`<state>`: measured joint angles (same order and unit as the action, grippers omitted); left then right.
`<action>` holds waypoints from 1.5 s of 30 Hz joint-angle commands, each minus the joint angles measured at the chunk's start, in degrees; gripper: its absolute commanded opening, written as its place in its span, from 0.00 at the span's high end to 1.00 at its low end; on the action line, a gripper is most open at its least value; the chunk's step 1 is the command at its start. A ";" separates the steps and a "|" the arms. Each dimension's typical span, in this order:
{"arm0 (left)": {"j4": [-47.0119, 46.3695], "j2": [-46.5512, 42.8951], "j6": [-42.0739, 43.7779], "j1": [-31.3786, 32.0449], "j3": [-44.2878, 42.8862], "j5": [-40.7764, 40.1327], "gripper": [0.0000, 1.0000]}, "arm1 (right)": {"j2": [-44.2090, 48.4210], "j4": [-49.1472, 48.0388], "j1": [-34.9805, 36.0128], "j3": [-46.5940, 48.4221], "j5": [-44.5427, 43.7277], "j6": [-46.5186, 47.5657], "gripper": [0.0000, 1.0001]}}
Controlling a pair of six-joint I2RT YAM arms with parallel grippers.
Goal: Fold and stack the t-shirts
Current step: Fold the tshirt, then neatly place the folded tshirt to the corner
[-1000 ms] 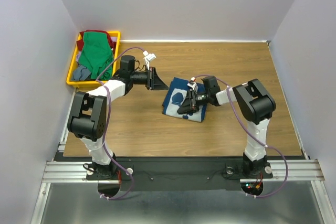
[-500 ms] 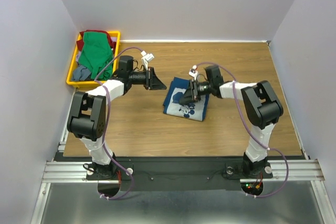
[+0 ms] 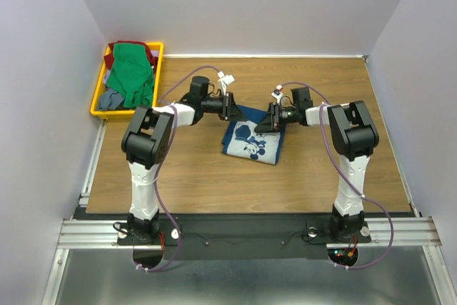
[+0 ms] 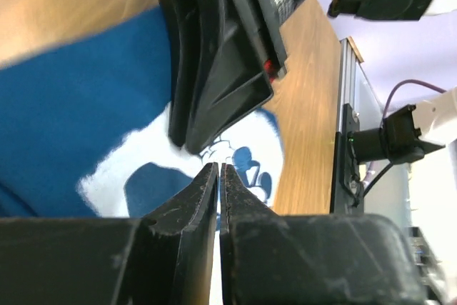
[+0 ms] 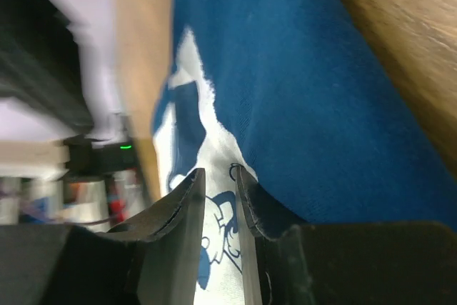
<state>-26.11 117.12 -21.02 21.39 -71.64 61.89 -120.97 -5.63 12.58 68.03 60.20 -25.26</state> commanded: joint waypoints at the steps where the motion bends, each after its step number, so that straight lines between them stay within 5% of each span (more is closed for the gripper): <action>1: -10.87 5.12 -7.80 0.41 -0.96 -0.72 0.83 | -3.74 0.88 -0.63 3.42 -1.49 2.93 0.70; 10: -11.95 11.29 -12.38 -1.17 -0.44 -4.58 0.83 | -0.34 4.31 -3.17 7.20 2.90 3.72 0.66; 17: -14.41 4.19 -11.33 -1.08 -0.70 -1.77 0.76 | -4.00 15.54 -8.36 17.56 -7.98 14.25 0.64; 24: 11.93 -14.44 12.90 -3.80 -6.23 -10.37 0.60 | 9.48 21.61 -7.48 18.81 -25.91 13.30 0.47; 29: 26.08 -27.02 23.47 -9.32 -8.16 -23.03 0.40 | 19.53 27.59 -0.74 14.16 -33.04 17.25 0.24; 31: 29.44 -30.35 22.60 -12.32 -8.70 -24.79 0.01 | 21.12 31.28 2.43 13.36 -36.99 17.34 0.19; 35: 33.38 -35.20 12.69 -18.65 -8.69 -38.39 0.01 | 19.90 37.09 13.40 13.10 -44.90 16.83 0.13; 40: 43.42 -36.51 13.02 -19.10 -10.64 -50.79 0.01 | 14.73 36.92 21.42 14.23 -50.71 15.06 0.10; 45: 40.53 -42.75 13.19 -19.10 -2.30 -52.22 0.02 | 9.18 38.50 22.31 15.29 -54.15 15.85 0.10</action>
<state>13.96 80.64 -7.22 1.93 -78.56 14.70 -109.67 30.46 36.23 81.80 11.31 -9.47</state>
